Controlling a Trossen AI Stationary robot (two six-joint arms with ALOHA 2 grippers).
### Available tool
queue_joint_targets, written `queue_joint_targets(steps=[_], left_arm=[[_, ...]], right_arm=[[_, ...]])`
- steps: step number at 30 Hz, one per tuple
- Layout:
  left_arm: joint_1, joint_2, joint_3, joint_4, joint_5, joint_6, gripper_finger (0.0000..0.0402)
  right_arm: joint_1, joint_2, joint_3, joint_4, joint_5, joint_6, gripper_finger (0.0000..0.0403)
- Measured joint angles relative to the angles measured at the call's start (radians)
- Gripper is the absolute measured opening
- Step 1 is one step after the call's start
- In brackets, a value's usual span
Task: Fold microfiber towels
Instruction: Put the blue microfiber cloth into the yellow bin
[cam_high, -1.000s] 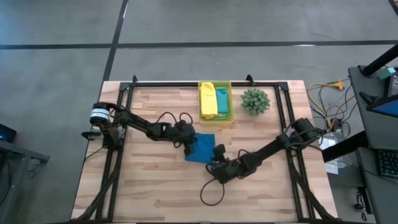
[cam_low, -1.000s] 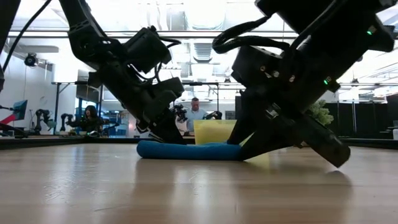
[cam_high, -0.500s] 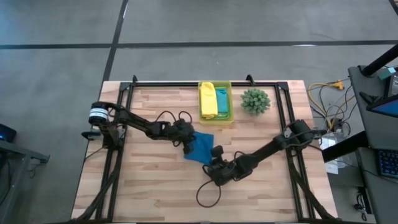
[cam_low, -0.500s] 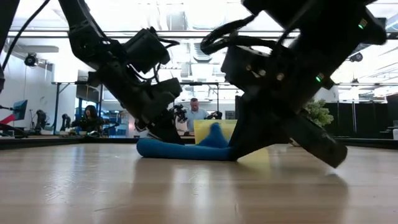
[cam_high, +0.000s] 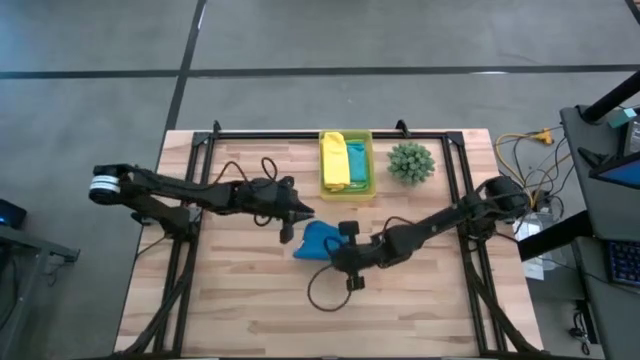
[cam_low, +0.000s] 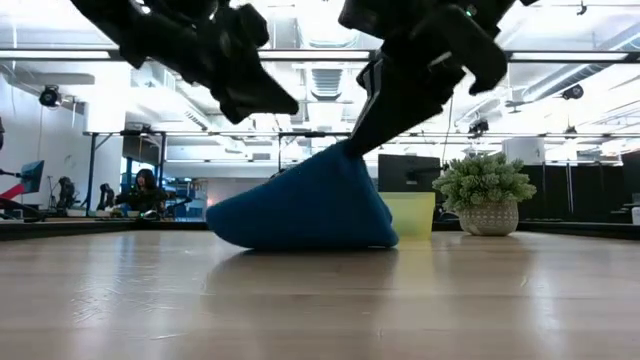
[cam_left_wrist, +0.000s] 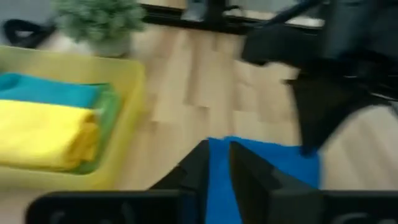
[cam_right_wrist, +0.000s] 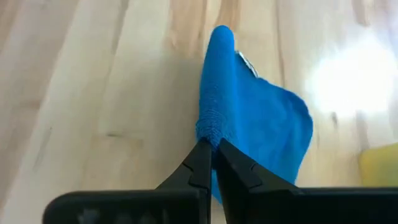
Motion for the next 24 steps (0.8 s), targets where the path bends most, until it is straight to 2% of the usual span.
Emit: queue_joint_targets(steps=[3, 8, 12, 15, 20, 24], left_arm=[[-0.031, -0.026, 0.0, -0.019, 0.054, -0.021, 0.0085], [-0.1, -0.013, 0.001, 0.001, 0.067, -0.022, 0.0167], [-0.137, 0.02, 0.002, -0.007, 0.069, -0.024, 0.0216], [-0.151, 0.059, 0.003, -0.036, 0.068, -0.048, 0.0233], [-0.183, 0.126, 0.016, -0.036, 0.078, -0.07, 0.0235], [-0.195, 0.179, 0.037, -0.12, 0.076, -0.101, 0.0235]], right_arm=[[-0.031, -0.027, 0.0, -0.013, -0.035, 0.005, 0.0009], [-0.07, -0.064, 0.013, -0.01, -0.049, 0.009, 0.0009], [-0.095, -0.065, 0.026, -0.017, -0.094, 0.032, 0.0009], [-0.103, -0.067, 0.033, -0.014, -0.095, 0.038, 0.0009], [-0.105, -0.068, 0.041, -0.017, -0.095, 0.05, 0.0009], [-0.108, -0.068, 0.045, -0.017, -0.095, 0.07, 0.0009]])
